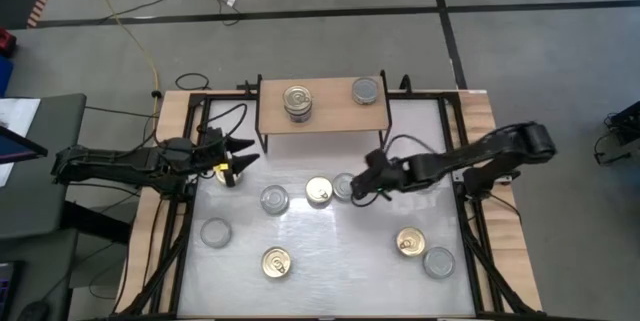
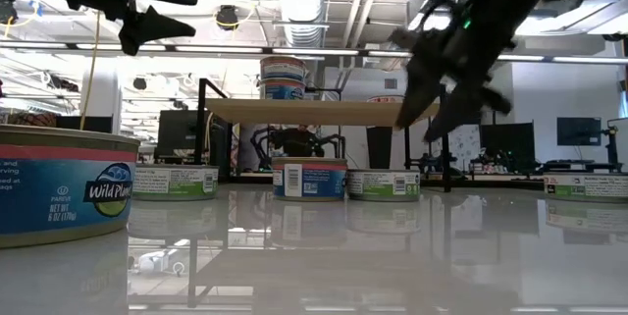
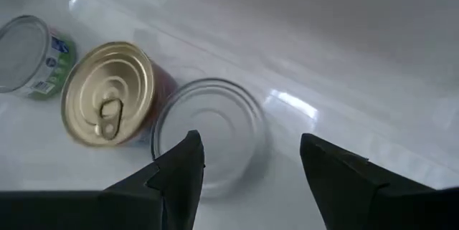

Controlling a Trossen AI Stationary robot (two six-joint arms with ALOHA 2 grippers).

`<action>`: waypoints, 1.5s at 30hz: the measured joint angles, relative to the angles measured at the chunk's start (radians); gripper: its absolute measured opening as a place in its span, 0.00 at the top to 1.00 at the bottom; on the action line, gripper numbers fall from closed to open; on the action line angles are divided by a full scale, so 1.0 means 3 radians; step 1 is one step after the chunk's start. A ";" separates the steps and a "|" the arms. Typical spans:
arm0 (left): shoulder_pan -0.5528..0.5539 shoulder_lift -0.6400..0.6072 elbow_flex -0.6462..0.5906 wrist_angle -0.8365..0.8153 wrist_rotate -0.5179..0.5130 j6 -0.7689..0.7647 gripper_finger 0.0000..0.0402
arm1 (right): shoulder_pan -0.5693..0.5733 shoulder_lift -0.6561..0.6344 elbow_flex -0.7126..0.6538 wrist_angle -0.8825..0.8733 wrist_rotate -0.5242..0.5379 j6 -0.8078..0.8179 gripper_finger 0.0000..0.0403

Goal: Stack canned seafood by type on shelf
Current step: Stack the green white tuna can on top of the other green white tuna can on the shelf

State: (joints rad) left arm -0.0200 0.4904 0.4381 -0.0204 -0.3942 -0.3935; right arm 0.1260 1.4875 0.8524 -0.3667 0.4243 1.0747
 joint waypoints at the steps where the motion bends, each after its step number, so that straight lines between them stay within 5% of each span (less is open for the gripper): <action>1: 0.0000 0.0000 0.0000 0.0000 -0.0038 0.0000 0.38 | -0.0011 0.0101 0.0000 0.0126 -0.0001 -0.0019 0.37; 12: -0.0263 0.0137 0.0000 0.0050 -0.0204 -0.0291 0.38 | -0.0037 0.0686 0.0102 0.0274 -0.0203 0.0114 0.37; 23: -0.1116 0.1365 0.0042 0.0904 -0.0875 -0.0703 0.40 | 0.0671 0.0673 0.0125 -0.0005 -0.0420 0.0285 0.47; 27: -0.1331 0.1971 0.0323 0.0960 -0.1104 -0.0957 0.40 | 0.0903 0.0657 0.0120 0.0018 -0.0613 0.0303 0.50; 33: -0.1513 0.2872 0.0973 0.0927 -0.1187 -0.1174 0.40 | 0.1185 0.0278 0.0093 -0.0116 -0.0459 0.0174 0.52; 40: -0.1550 0.3719 0.1690 0.0851 -0.1194 -0.1544 0.40 | 0.1213 -0.0293 0.0101 -0.0299 -0.0318 -0.0092 0.52; 45: -0.1550 0.4172 0.2051 0.0836 -0.1160 -0.1937 0.40 | 0.1188 -0.0405 0.0102 -0.0759 -0.0459 0.0271 0.52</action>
State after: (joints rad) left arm -0.4850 1.7419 1.0535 0.2305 -0.7423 -0.9747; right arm 0.4825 1.3659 0.8831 -0.5944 0.2867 1.1561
